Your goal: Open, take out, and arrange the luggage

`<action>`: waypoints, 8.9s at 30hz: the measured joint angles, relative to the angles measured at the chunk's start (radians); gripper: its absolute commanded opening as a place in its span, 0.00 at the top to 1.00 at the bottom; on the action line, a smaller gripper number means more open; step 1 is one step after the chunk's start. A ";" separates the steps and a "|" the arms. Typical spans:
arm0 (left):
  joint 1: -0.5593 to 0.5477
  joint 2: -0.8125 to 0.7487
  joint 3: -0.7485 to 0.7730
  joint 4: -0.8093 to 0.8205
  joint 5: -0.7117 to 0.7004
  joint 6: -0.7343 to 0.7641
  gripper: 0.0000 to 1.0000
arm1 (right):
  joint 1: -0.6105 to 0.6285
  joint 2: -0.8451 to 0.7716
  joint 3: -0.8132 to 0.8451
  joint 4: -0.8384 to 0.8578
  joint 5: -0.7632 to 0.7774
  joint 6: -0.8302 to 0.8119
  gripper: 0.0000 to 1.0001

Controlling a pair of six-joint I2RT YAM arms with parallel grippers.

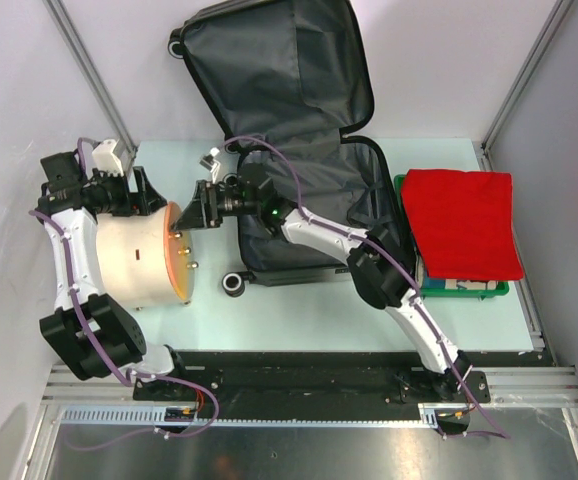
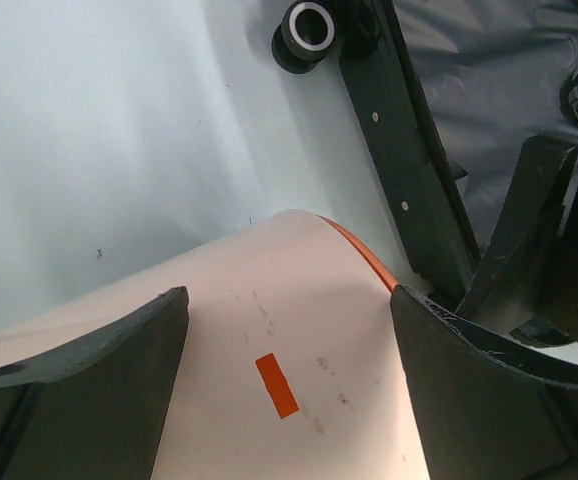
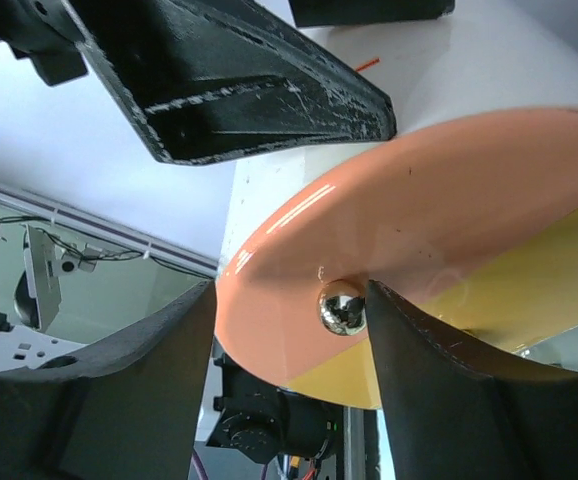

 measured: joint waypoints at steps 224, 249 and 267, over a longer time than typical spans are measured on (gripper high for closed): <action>-0.005 0.024 0.351 -0.144 -0.055 -0.011 0.02 | -0.484 -0.478 -0.661 -1.179 0.303 -2.168 0.29; -0.021 0.082 0.527 -0.151 -0.051 0.008 0.00 | -0.580 -0.443 -0.242 -1.083 0.166 -1.622 0.88; -0.822 0.121 0.547 -0.136 -0.190 0.296 0.00 | -0.550 -0.449 -0.420 -0.467 -0.024 -0.271 0.92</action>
